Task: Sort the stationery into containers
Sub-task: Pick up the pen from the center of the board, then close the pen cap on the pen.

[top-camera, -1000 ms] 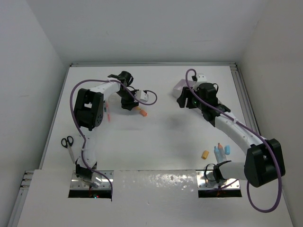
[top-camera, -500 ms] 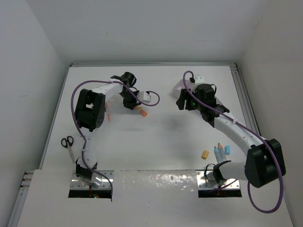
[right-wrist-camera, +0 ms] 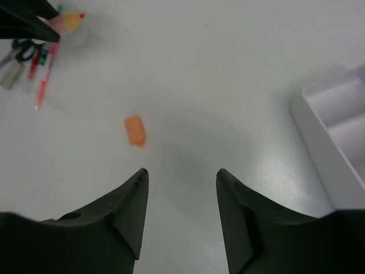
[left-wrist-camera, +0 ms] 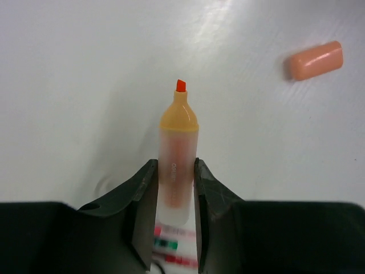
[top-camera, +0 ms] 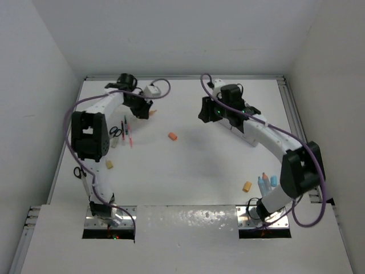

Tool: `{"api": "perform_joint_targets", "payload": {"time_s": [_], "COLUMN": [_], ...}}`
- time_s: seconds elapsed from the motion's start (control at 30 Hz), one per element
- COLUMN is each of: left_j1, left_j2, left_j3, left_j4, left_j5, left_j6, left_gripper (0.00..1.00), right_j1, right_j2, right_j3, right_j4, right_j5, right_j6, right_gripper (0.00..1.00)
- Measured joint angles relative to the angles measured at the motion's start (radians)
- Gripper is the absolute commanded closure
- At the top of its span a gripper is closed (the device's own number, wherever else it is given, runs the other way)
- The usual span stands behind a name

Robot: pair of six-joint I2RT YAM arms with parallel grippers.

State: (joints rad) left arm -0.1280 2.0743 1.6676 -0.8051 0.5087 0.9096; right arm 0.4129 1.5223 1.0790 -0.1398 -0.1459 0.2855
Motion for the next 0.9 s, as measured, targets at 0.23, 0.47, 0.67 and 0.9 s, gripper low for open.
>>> {"api": "perform_joint_targets", "payload": {"time_s": [0.23,0.47,0.67,0.9], "left_j1": [0.231,0.311,0.31,0.31], "left_j2": [-0.382,-0.466,-0.468,-0.53], "left_j3": [-0.166,-0.29,-0.335,-0.364], "left_j4": [0.138,0.146,0.117,0.134], "left_j5": [0.063,0.148,0.166,0.138], "left_j6": [-0.307,-0.403,-0.425,-0.441], "left_gripper": [1.0,1.0,1.0,1.0], "right_j1": [0.114,0.196,0.206,0.22], "right_j2": [0.418,0.762,0.831,0.826], "right_j3": [0.478,0.803,0.782,0.732], "right_j4": [-0.134,-0.297,-0.367,-0.349], "right_j5": [-0.093,-0.105,-0.107,-0.101], "right_j6": [-0.069,-0.152,-0.182,-0.201], "right_gripper": [0.35,0.32,0.36,0.42]}}
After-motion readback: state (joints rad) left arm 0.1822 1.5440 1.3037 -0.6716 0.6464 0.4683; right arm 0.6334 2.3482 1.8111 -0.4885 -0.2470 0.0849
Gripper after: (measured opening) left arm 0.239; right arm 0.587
